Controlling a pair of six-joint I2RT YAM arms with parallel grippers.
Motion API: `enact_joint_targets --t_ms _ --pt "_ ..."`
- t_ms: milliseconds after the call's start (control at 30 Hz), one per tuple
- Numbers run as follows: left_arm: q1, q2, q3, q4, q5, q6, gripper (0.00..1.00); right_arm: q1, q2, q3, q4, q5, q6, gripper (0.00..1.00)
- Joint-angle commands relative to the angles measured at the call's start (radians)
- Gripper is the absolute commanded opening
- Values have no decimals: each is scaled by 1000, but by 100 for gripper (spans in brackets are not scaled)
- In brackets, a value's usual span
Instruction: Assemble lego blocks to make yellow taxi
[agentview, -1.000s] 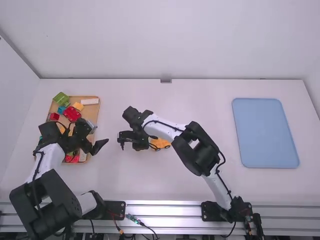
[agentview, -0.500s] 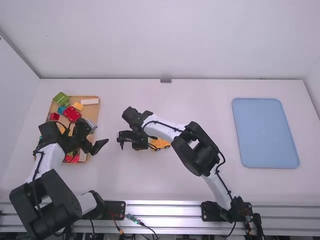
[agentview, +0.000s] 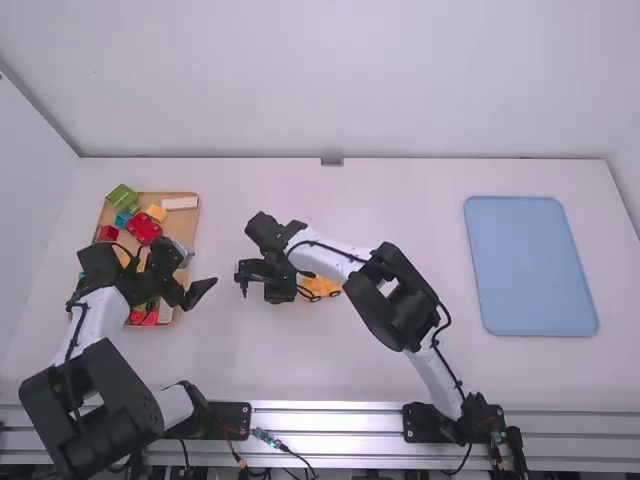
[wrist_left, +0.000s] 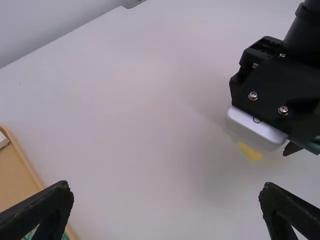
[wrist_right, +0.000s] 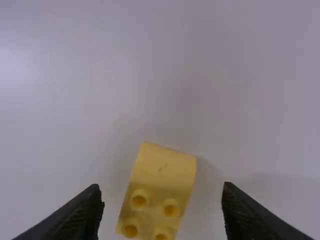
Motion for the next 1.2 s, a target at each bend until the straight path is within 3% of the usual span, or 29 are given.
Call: enact_joint_targets --t_ms 0,33,200,367,600,800,1033,1167 --pt "9 6 -15 -4 41 22 99 -2 13 8 -14 19 5 75" --pt "9 6 -15 -4 41 22 99 -2 13 20 -35 14 1 81" --pt "8 6 -15 -4 49 22 99 -11 13 115 -143 3 -21 85" --pt "8 6 -15 -6 106 22 99 -54 13 215 -238 -28 -45 99" --pt "-47 6 -15 -2 128 13 99 -159 13 405 -466 -193 -134 99" --pt "-200 5 -7 96 -114 -253 99 -246 12 514 -548 -206 -125 99" --pt "-322 -11 -3 126 -151 -264 99 -312 -29 528 -571 -203 -99 99" --pt "-379 -11 -4 163 -238 -346 99 -352 -78 528 -510 -137 14 98"
